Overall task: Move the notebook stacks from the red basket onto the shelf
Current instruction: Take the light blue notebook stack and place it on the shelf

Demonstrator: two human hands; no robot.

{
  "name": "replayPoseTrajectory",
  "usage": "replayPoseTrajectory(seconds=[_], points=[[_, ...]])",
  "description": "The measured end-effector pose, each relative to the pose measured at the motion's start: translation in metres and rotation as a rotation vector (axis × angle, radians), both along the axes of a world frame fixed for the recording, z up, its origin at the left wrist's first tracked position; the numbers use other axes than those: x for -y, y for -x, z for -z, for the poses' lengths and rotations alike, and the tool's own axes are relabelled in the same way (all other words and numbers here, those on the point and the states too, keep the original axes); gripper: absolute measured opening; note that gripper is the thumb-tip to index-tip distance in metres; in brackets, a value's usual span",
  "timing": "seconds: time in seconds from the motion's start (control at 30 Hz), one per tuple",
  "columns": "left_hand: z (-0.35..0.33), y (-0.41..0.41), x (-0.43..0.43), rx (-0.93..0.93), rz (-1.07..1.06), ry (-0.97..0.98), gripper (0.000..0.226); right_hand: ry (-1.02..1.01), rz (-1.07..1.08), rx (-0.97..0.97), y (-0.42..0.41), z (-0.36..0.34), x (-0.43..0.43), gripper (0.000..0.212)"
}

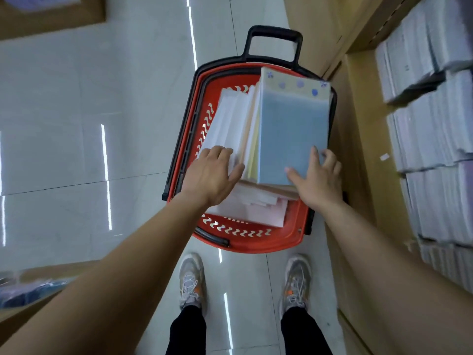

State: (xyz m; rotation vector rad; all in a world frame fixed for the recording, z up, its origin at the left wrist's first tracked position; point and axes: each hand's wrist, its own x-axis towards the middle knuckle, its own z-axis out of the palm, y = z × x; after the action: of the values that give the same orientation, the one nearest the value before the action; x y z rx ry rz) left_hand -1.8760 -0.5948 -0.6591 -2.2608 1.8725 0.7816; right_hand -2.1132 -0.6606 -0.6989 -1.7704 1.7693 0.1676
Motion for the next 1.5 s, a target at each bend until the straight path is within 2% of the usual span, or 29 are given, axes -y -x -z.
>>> replayPoseTrajectory(seconds=[0.07,0.2,0.3,0.43,0.6,0.7,0.87,0.97,1.07,1.17,1.27,1.4,1.5], points=[[0.011,0.002,-0.002,-0.01,0.009,0.037,0.063,0.056,0.019,-0.005,-0.001,0.01,-0.006,0.089],[0.016,0.005,0.0,-0.029,0.007,0.09,0.066,0.003,0.129,0.09,-0.002,0.023,-0.011,0.091],[0.015,0.011,0.004,-0.094,-0.007,0.054,0.055,0.05,0.129,0.102,-0.006,0.024,-0.019,0.091],[0.01,0.016,0.009,-0.25,-0.114,-0.005,0.061,0.094,0.175,0.197,-0.016,0.021,-0.031,0.094],[0.009,0.018,0.013,-0.275,-0.125,-0.027,0.063,0.07,0.305,0.291,-0.013,0.016,-0.023,0.108],[0.013,0.019,0.013,-0.277,-0.131,-0.021,0.069,0.006,0.386,0.329,-0.017,0.016,-0.009,0.103],[0.014,0.016,0.011,-0.31,-0.151,-0.002,0.069,0.041,0.407,0.286,-0.031,0.02,-0.009,0.11],[0.011,0.011,0.01,-0.37,-0.143,0.023,0.06,0.059,0.416,0.32,-0.037,0.02,-0.013,0.109],[0.008,0.001,0.004,-0.477,-0.232,0.06,0.046,0.094,0.308,0.341,-0.054,0.016,-0.02,0.11],[0.008,-0.004,-0.002,-0.49,-0.293,0.048,0.05,0.111,0.229,0.307,-0.058,0.013,-0.019,0.114],[0.006,0.003,-0.003,-0.518,-0.295,0.056,0.05,0.052,0.245,0.269,-0.048,0.012,-0.015,0.122],[0.008,0.007,-0.003,-0.549,-0.346,0.07,0.053,-0.132,0.313,0.255,-0.039,0.009,-0.001,0.141],[0.007,0.007,-0.002,-0.566,-0.364,0.054,0.059,-0.135,0.35,0.3,-0.034,0.01,0.011,0.138]])
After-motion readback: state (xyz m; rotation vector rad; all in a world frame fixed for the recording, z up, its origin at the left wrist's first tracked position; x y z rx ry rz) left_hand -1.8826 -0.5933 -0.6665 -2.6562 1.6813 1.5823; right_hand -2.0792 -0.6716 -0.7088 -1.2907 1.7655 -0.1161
